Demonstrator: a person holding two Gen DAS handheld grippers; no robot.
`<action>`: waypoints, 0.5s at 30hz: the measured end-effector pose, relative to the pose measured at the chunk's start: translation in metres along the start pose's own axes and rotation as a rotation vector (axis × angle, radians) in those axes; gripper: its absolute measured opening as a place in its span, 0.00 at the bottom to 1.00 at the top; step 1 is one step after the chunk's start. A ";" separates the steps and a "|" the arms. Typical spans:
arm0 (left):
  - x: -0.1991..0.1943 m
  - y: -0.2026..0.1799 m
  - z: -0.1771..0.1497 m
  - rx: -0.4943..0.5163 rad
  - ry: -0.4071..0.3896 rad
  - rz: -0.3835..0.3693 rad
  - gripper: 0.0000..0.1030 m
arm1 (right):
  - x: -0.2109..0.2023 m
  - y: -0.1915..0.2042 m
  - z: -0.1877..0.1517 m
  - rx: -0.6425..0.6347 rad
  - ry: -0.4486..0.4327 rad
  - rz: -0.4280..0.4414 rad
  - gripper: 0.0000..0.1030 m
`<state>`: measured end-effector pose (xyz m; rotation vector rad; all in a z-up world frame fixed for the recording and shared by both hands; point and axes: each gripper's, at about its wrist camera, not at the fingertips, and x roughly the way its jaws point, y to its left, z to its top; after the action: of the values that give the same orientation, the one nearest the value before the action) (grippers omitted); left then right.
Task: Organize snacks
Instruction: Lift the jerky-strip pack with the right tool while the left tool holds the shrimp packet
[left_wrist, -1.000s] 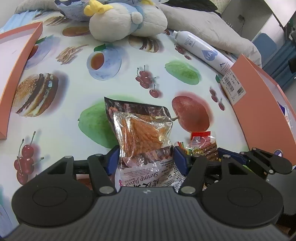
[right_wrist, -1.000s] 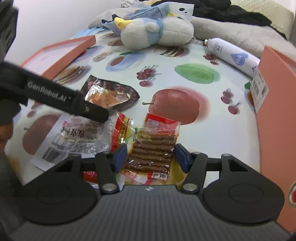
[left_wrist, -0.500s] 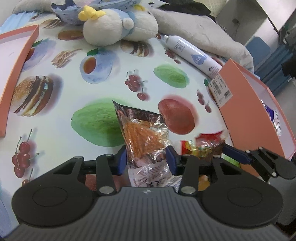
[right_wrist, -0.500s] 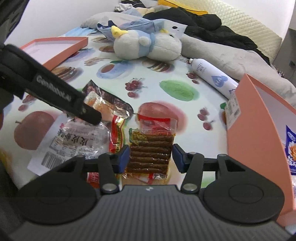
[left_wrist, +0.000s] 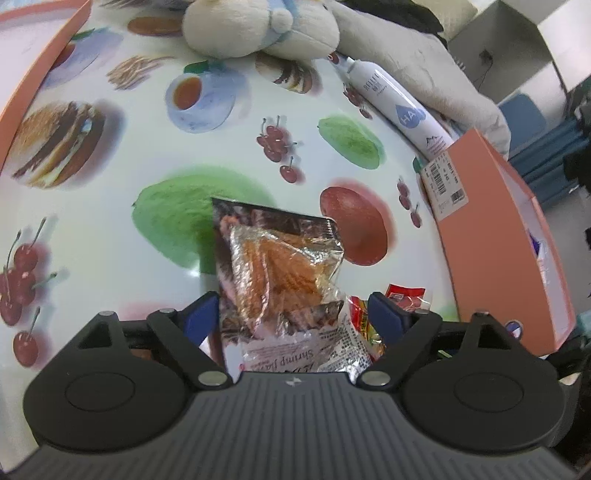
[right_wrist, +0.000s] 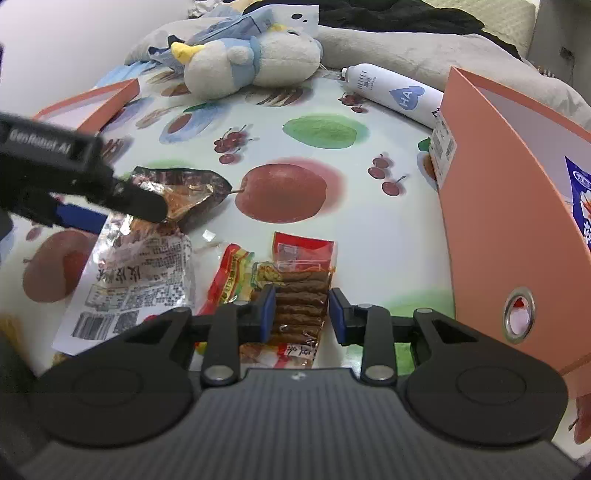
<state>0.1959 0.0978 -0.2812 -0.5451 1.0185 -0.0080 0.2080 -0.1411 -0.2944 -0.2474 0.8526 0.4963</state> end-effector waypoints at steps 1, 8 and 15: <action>0.003 -0.004 0.001 0.018 0.004 0.007 0.87 | 0.000 -0.001 0.000 0.008 0.000 0.004 0.34; 0.017 -0.033 -0.006 0.191 -0.011 0.138 0.72 | -0.008 -0.023 -0.001 0.148 -0.014 0.092 0.21; 0.014 -0.028 -0.011 0.205 -0.018 0.107 0.66 | -0.008 -0.042 -0.012 0.356 0.011 0.234 0.19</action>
<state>0.2011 0.0655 -0.2845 -0.3034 1.0146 -0.0120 0.2175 -0.1848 -0.2958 0.1788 0.9696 0.5507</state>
